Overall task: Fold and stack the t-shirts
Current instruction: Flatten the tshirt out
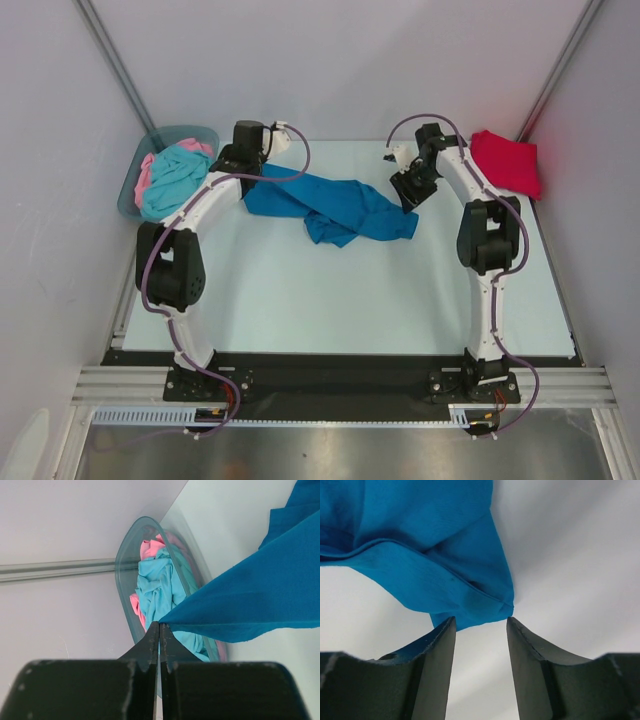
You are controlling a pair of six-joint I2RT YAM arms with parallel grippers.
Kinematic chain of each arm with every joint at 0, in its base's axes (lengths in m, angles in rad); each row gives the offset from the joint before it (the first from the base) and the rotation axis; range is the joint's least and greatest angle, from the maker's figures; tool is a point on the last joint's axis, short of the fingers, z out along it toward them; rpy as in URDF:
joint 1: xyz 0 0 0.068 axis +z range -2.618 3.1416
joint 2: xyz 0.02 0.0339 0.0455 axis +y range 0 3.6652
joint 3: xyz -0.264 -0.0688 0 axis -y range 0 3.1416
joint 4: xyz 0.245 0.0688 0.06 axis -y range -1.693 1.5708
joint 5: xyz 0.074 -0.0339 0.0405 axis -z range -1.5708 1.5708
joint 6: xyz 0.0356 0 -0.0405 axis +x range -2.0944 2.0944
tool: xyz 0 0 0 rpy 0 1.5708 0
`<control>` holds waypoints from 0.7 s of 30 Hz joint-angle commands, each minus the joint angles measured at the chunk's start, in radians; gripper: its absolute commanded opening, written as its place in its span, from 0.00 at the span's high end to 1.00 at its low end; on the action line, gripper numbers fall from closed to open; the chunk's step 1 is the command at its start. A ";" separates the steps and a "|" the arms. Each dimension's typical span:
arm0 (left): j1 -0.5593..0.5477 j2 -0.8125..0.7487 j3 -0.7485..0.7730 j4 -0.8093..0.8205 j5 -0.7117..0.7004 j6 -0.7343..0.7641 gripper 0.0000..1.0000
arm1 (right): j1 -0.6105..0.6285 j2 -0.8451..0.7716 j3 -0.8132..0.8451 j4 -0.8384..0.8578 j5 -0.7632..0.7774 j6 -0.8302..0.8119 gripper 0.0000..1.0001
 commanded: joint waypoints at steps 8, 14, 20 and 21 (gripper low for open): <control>0.002 -0.027 0.028 0.017 -0.035 0.043 1.00 | -0.083 0.041 -0.022 0.019 -0.153 0.078 0.48; -0.004 -0.019 0.039 0.010 -0.044 0.053 1.00 | -0.097 0.052 -0.044 0.024 -0.223 0.088 0.48; -0.009 -0.018 0.041 0.007 -0.051 0.057 1.00 | -0.099 0.036 -0.039 0.028 -0.250 0.107 0.48; -0.009 -0.018 0.042 0.007 -0.051 0.057 1.00 | -0.099 0.035 -0.042 0.027 -0.253 0.108 0.47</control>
